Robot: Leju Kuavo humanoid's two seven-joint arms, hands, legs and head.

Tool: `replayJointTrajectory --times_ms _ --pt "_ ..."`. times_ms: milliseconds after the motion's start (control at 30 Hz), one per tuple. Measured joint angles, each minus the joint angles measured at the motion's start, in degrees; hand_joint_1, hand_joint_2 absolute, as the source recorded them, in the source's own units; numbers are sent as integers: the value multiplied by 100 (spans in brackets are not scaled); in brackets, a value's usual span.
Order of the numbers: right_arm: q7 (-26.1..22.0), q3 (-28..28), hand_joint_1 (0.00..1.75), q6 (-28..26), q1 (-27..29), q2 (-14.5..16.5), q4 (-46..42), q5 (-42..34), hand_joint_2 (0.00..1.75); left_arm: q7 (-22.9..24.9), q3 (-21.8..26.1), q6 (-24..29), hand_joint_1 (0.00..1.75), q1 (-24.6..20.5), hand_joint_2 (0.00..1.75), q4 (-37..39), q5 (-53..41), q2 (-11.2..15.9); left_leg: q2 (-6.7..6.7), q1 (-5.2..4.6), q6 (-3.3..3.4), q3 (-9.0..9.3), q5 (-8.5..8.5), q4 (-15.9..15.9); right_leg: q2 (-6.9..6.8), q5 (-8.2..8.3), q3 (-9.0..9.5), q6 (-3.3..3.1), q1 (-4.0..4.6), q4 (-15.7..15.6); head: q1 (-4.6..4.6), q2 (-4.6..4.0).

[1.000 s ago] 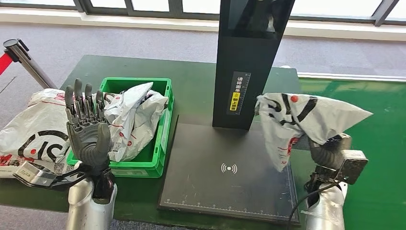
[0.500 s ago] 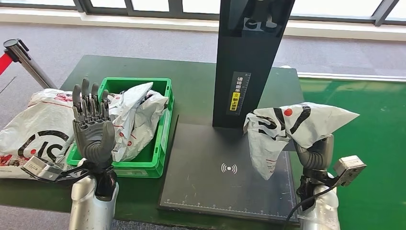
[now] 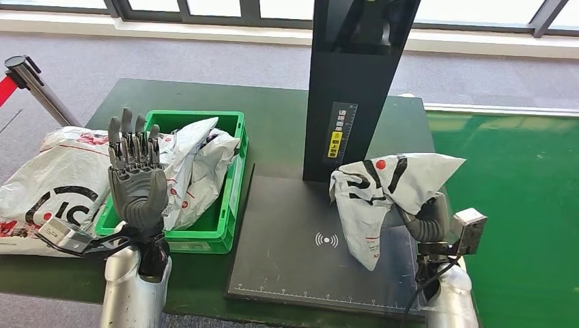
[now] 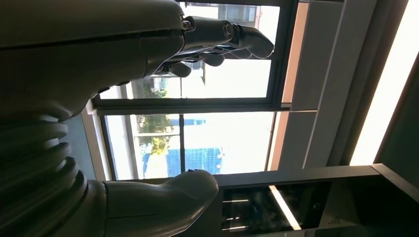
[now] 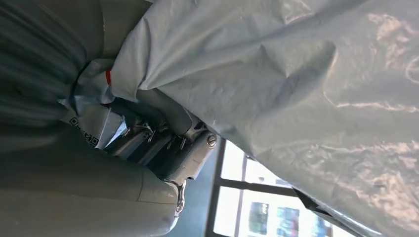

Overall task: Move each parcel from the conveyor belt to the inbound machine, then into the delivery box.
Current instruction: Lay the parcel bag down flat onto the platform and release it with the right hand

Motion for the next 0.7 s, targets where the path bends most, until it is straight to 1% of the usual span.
replayJointTrajectory --times_ms 33,167,333,533,700 --pt "4 35 0 -21 -62 -8 197 81 0 0 -26 12 0 -4 175 0 -14 -1 0 0 0 0 0 0 0 0 0 0 0 0 0 0" --pt "116 160 0 -236 -311 -13 910 297 0 0 -124 148 0 -19 175 -6 -51 -1 -3 0 0 0 1 0 1 0 2 0 1 2 0 0" --pt "258 211 0 -453 -637 -21 1663 340 0 0 -154 223 0 -19 175 -50 -57 -1 -5 1 -1 0 0 0 0 0 1 -1 1 4 0 0" --pt "274 211 0 -481 -805 -76 2161 307 0 0 -157 247 0 -14 175 -94 -57 -1 -4 0 -1 0 0 0 0 -1 1 -1 1 3 0 0" --pt "168 211 0 -430 -869 -102 2322 231 0 0 -185 306 0 -8 175 -137 -62 2 -4 1 -1 0 0 0 0 -1 2 -1 2 3 0 0"
